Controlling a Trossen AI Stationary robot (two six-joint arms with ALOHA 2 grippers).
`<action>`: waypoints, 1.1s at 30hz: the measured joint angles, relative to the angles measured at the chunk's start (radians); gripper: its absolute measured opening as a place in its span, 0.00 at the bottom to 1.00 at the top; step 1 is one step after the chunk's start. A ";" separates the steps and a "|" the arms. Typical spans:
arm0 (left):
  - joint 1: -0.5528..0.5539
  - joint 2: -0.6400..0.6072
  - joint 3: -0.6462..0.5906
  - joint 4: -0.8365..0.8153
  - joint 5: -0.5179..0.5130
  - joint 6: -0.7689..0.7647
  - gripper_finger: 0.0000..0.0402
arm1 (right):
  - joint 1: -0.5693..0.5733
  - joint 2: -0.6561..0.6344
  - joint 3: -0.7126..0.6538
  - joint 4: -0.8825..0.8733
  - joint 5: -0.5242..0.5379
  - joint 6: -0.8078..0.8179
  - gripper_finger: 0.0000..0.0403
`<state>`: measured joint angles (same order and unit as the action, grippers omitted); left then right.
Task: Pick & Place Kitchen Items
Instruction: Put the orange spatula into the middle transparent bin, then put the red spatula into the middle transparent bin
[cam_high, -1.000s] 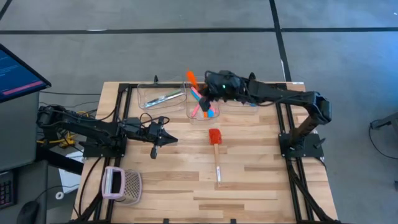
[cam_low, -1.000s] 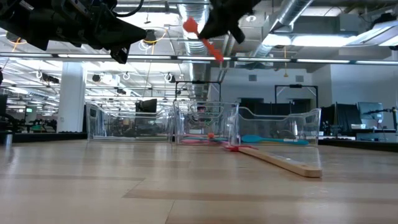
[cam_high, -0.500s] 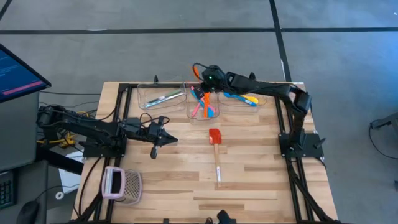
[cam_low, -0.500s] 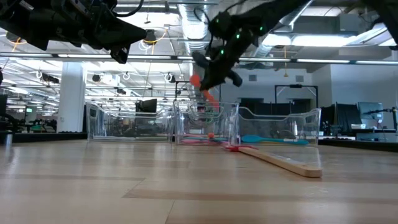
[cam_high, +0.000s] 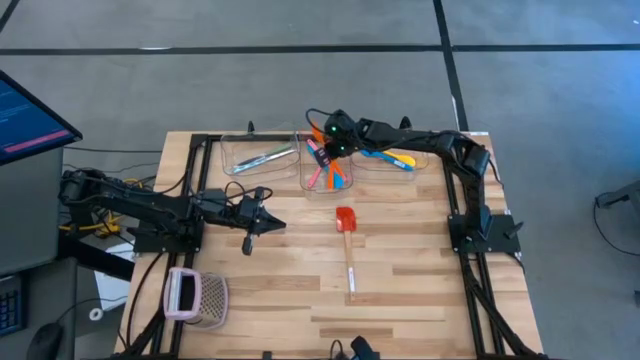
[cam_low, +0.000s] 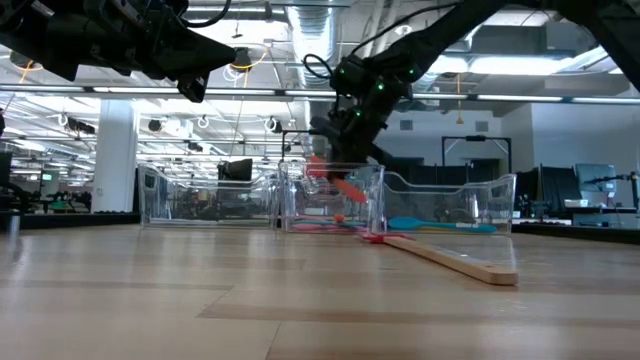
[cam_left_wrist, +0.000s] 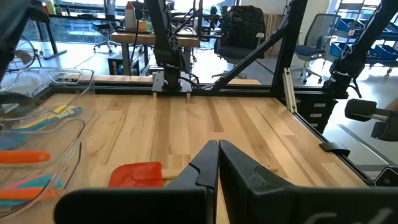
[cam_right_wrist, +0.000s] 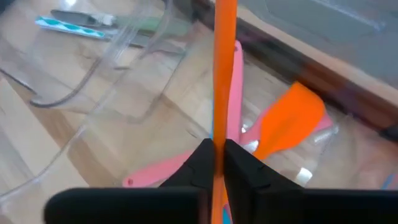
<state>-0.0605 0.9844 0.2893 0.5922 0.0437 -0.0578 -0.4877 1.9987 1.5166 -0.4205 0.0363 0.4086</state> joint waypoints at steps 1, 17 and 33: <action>0.000 0.000 0.000 0.000 0.000 0.000 0.00 | 0.001 -0.001 0.000 0.007 -0.003 -0.009 0.06; 0.000 0.000 0.000 0.000 0.001 0.000 0.00 | 0.001 -0.007 0.106 -0.107 -0.040 -0.068 0.47; 0.000 0.000 0.000 0.000 0.002 0.000 0.00 | 0.119 -0.009 0.666 -0.828 -0.037 -0.207 0.37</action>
<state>-0.0606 0.9844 0.2893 0.5919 0.0456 -0.0578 -0.3684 1.9900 2.1821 -1.2488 -0.0002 0.2018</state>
